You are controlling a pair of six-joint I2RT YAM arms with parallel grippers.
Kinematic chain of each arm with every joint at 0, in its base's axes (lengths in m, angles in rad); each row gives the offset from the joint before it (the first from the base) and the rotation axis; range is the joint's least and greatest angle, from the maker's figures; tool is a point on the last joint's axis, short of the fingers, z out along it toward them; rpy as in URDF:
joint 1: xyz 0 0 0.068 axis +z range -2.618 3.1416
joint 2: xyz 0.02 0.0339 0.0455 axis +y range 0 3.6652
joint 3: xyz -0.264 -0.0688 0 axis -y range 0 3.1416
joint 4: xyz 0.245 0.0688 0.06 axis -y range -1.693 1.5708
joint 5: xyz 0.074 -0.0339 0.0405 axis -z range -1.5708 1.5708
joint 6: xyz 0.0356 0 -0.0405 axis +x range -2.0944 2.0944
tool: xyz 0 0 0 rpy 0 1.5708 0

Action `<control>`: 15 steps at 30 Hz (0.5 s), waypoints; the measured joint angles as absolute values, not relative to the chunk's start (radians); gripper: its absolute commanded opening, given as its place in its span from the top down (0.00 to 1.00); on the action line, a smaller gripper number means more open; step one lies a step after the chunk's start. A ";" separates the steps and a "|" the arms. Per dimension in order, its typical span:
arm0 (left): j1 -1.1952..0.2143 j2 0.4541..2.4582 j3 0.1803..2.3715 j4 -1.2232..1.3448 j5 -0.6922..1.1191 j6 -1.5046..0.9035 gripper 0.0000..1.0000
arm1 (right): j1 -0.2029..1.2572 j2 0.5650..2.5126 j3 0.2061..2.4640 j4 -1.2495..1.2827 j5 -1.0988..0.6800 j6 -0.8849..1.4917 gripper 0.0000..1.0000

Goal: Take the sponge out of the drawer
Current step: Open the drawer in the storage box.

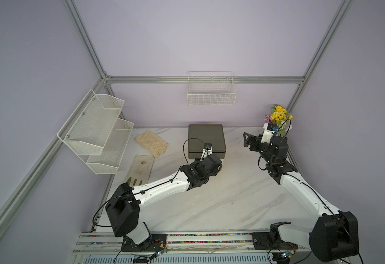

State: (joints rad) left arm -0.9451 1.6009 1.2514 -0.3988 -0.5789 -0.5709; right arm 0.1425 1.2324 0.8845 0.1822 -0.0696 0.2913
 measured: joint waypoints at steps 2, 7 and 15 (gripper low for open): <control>-0.945 1.611 1.255 -0.398 -0.585 -0.576 0.35 | 0.142 1.232 0.882 0.182 -0.073 0.291 0.03; -0.942 1.626 1.270 -0.396 -0.599 -0.576 0.39 | 0.142 1.232 0.882 0.181 -0.081 0.291 0.03; -0.919 1.642 1.279 -0.374 -0.604 -0.571 0.46 | 0.142 1.232 0.882 0.182 -0.088 0.291 0.03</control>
